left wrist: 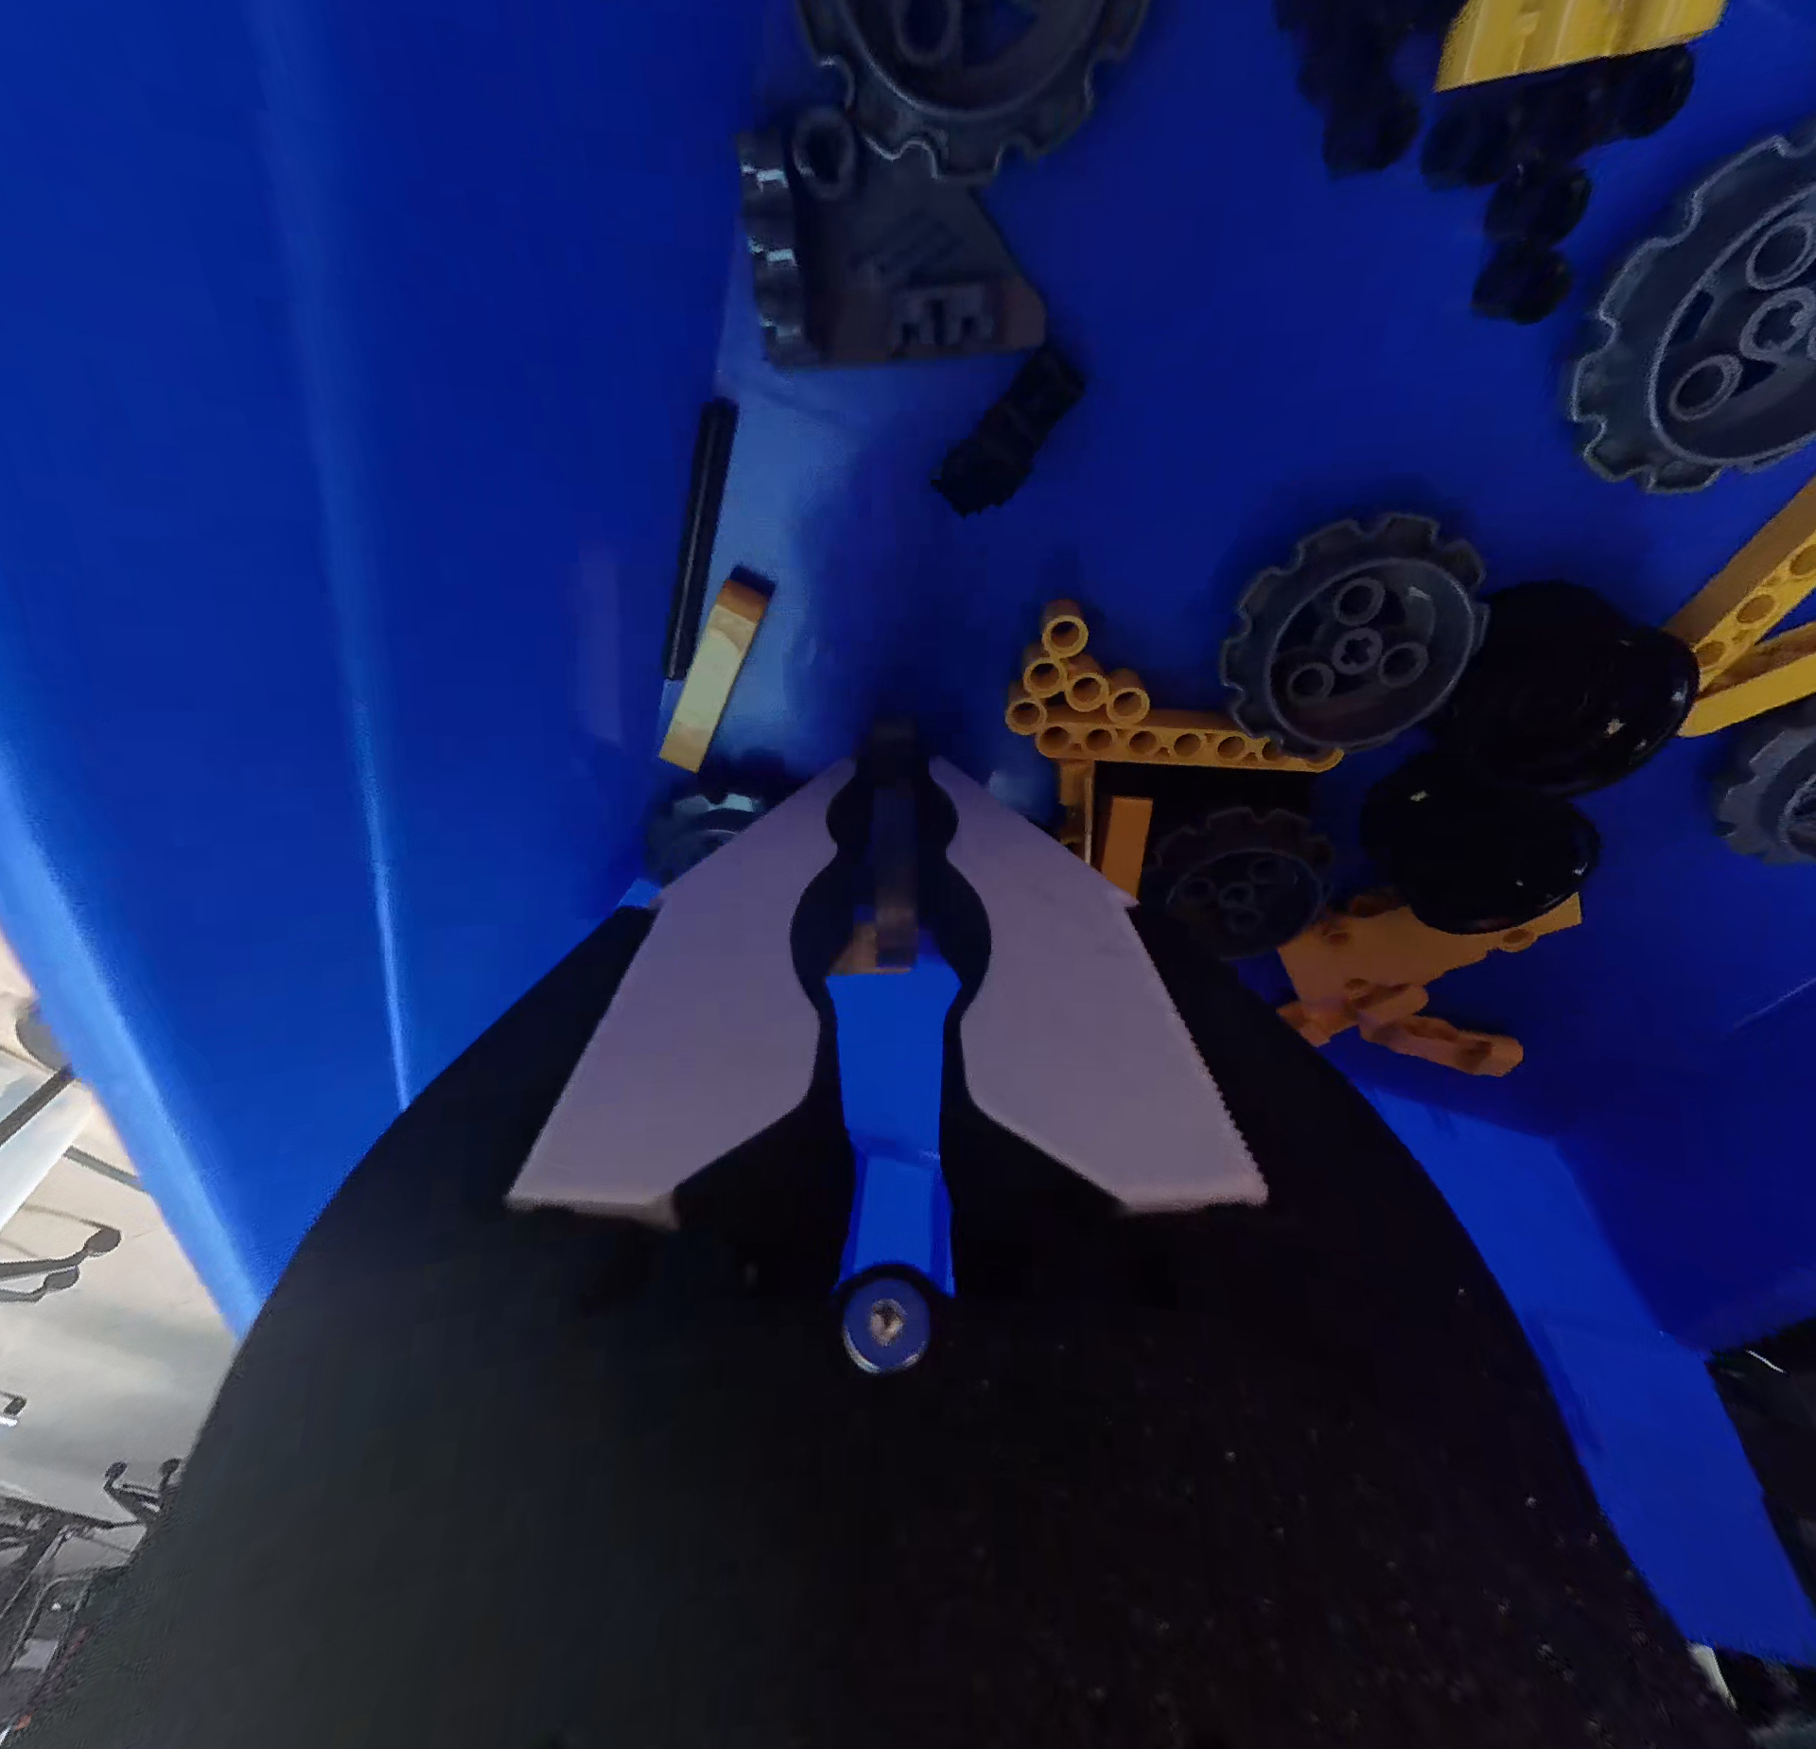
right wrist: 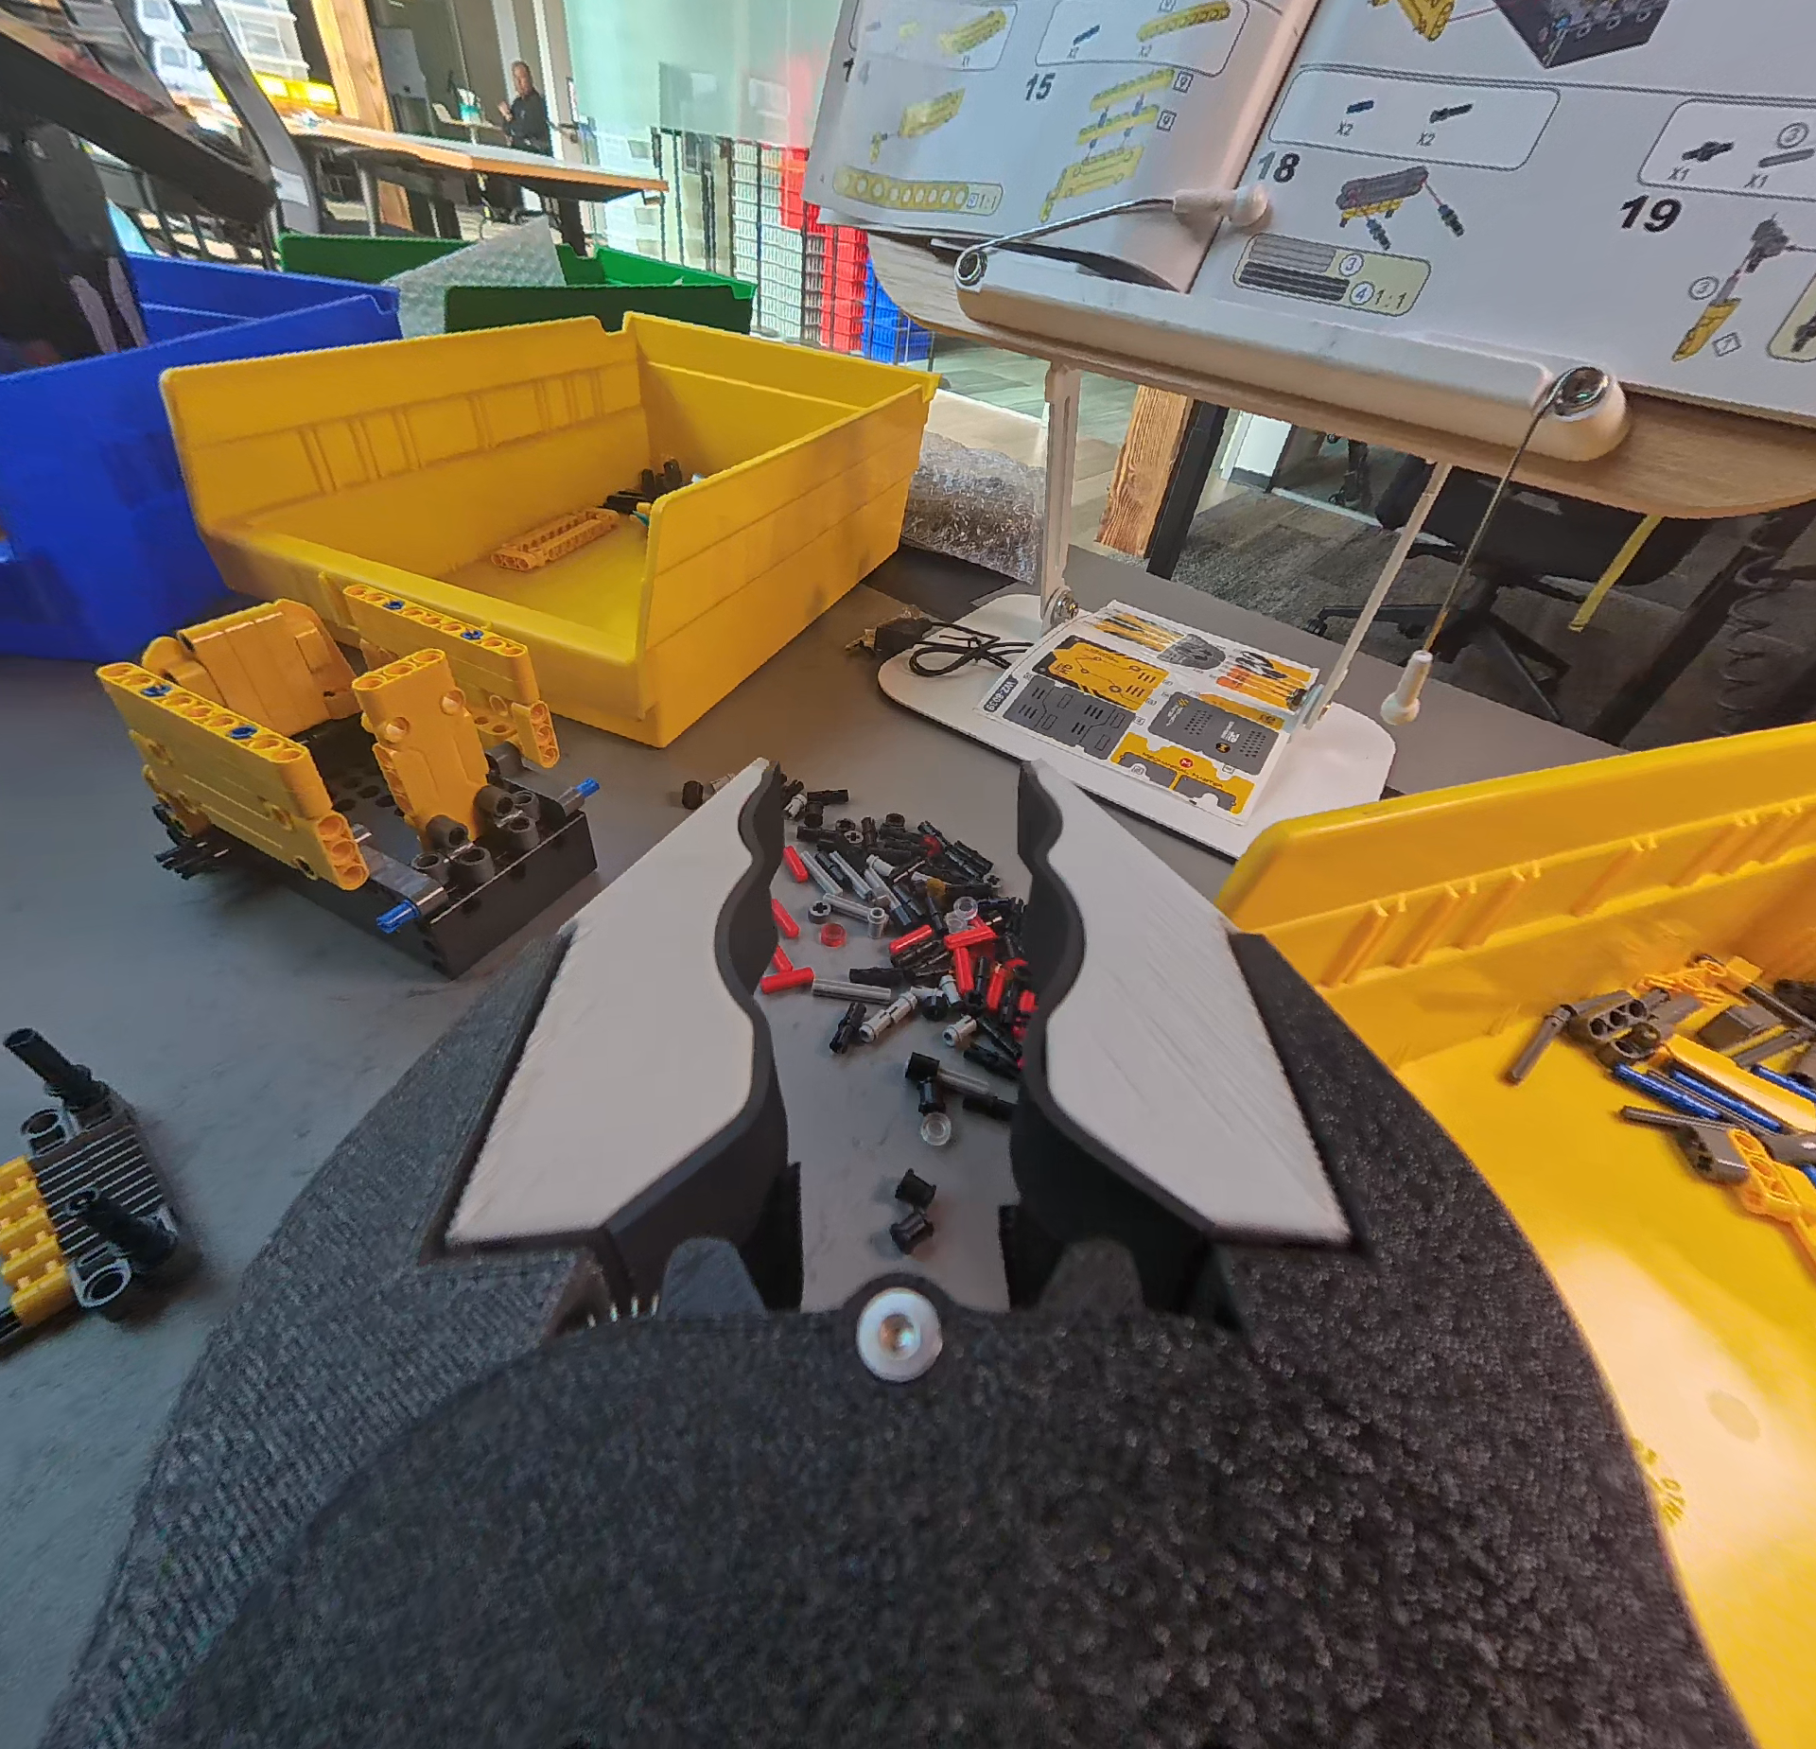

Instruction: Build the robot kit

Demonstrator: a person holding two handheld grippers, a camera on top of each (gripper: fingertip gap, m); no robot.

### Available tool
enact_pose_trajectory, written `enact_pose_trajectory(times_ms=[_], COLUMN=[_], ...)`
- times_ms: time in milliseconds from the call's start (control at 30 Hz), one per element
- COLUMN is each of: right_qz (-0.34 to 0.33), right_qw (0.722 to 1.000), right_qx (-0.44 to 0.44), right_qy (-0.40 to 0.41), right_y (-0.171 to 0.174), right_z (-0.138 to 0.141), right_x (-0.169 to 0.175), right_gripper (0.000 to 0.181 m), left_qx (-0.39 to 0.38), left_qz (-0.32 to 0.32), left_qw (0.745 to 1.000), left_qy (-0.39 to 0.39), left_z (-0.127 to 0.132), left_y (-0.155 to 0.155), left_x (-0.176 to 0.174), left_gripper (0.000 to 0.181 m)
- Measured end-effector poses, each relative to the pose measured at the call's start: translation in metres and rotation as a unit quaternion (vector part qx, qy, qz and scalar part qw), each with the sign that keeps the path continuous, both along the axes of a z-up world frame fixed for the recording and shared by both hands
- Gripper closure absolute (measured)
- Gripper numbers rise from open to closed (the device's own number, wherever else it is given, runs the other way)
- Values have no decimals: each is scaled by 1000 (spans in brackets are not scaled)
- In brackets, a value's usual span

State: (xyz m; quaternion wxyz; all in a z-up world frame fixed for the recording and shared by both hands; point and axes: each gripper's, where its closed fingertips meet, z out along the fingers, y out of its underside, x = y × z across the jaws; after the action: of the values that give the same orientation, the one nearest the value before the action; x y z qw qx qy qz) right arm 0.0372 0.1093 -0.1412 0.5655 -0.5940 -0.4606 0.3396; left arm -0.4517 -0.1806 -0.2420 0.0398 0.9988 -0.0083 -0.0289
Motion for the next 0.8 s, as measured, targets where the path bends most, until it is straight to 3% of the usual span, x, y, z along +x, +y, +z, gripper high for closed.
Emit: enact_pose_trajectory(times_ms=[367,600,800], right_qz=[-26,-20,-14], right_qw=[999,1000,1000], right_qx=[1,3,4], right_qy=[19,17,16], right_y=[12,10,8], right_z=[12,11,10], right_x=[10,9,8], right_gripper=[134,134,134], left_qx=[0,40,10], left_qz=[-37,-44,-54], left_qw=[998,997,992], left_qy=[-46,-54,-114], left_z=[13,28,21], left_y=[-10,0,-13], left_x=[33,39,64], left_gripper=[174,174,133])
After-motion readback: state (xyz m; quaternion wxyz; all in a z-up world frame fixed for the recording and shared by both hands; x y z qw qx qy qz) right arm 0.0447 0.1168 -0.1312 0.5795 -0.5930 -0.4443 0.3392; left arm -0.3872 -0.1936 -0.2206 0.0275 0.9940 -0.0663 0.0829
